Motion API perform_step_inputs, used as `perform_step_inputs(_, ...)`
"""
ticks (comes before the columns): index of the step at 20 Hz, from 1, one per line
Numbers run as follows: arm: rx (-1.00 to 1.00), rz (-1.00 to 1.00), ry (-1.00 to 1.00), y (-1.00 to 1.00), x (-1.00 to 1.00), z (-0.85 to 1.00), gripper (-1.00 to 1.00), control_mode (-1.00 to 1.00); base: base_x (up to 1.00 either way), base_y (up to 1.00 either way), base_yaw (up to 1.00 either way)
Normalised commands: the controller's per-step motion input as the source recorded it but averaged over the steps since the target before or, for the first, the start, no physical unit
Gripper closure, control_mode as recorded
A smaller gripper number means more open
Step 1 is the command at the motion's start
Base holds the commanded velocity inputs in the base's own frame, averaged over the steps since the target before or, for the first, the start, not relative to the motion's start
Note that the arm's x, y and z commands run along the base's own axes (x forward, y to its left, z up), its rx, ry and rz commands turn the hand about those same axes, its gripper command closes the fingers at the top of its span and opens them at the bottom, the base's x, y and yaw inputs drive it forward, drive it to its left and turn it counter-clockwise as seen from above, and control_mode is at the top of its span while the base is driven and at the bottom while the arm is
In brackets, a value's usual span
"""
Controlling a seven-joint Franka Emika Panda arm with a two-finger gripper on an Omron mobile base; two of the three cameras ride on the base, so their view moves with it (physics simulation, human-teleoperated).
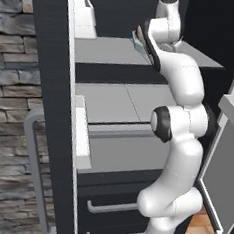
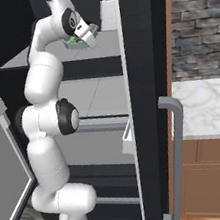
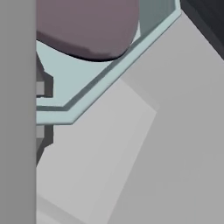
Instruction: Place the tupperware containing the chicken drumstick and eggplant meal in the microwave. Close the microwave door and press the start button to reheat the meal.
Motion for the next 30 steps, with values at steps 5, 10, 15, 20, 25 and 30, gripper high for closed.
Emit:
perform_step_inputs(5,-0.12,0.0,-0.23,0.21,-0.7,0.0,1.0,-1.0,0.0,0.0,0.0)
perform_step_inputs(10,-0.1,0.0,-0.06,0.17,-0.97,-0.02,1.0,-1.0,0.0,0.0,0.0)
perform_step_inputs(15,0.0,0.0,0.02,0.04,-1.0,0.0,1.0,-1.0,0.0,0.0,0.0)
perform_step_inputs(20,0.0,0.0,0.02,0.0,-1.0,0.0,1.0,-1.0,0.0,0.0,0.0)
perform_step_inputs(25,0.0,0.0,0.08,0.0,-1.0,-0.05,1.0,-1.0,0.0,0.0,0.0)
perform_step_inputs(30,0.0,0.0,0.12,0.0,-1.0,-0.3,1.0,-1.0,0.0,0.0,0.0)
